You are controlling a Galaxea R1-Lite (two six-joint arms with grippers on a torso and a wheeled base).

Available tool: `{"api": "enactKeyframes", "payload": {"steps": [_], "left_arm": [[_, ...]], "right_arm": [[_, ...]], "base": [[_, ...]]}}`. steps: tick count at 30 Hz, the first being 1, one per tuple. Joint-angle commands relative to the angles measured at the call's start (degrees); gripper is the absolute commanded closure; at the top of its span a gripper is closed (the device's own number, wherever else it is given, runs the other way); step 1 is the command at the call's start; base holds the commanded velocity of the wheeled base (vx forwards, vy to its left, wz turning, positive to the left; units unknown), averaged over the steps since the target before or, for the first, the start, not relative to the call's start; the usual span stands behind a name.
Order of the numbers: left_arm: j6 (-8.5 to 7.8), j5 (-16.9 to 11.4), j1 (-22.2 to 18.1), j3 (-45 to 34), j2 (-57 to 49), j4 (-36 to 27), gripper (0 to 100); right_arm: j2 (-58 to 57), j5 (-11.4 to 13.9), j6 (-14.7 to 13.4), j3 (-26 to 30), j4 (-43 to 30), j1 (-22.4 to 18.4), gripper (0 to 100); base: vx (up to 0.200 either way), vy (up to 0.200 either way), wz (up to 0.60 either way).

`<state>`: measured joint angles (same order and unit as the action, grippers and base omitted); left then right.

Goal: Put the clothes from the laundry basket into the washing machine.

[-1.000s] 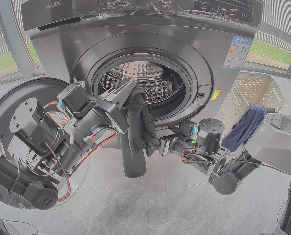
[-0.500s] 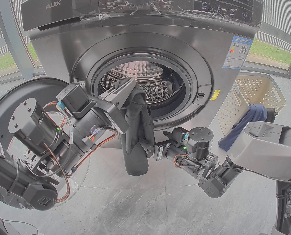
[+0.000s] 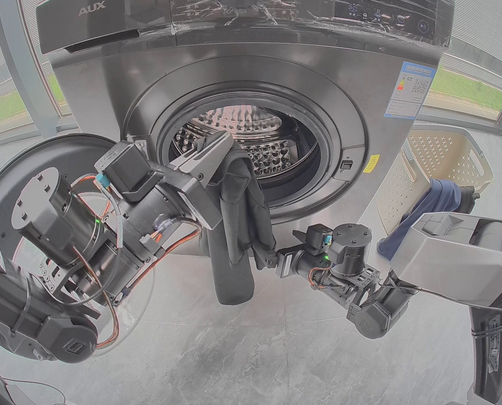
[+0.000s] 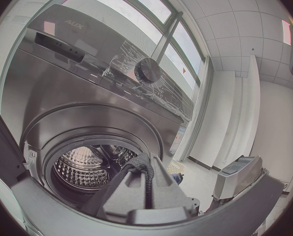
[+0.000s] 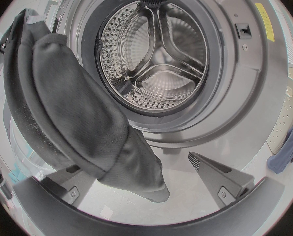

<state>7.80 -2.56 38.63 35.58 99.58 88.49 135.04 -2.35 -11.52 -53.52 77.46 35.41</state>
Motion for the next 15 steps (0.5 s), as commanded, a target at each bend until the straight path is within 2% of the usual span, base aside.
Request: {"api": "enactKeyframes", "payload": {"steps": [1,5,15], "left_arm": [[0.02,-0.1,0.3,0.0,-0.4,0.1,100],[0.02,-0.1,0.3,0.0,-0.4,0.1,100],[0.02,-0.3,0.4,-0.6,-0.3,0.1,100]], "right_arm": [[2.3,0.2,0.2,-0.6,0.1,-1.1,0],[3.6,0.4,0.4,-1.6,0.8,-1.0,0],[7.3,0.7,1.3,-8.6,4.8,-0.3,0]], "base": [[0.000,0.000,0.00],[0.000,0.000,0.00],[0.000,0.000,0.00]]}}
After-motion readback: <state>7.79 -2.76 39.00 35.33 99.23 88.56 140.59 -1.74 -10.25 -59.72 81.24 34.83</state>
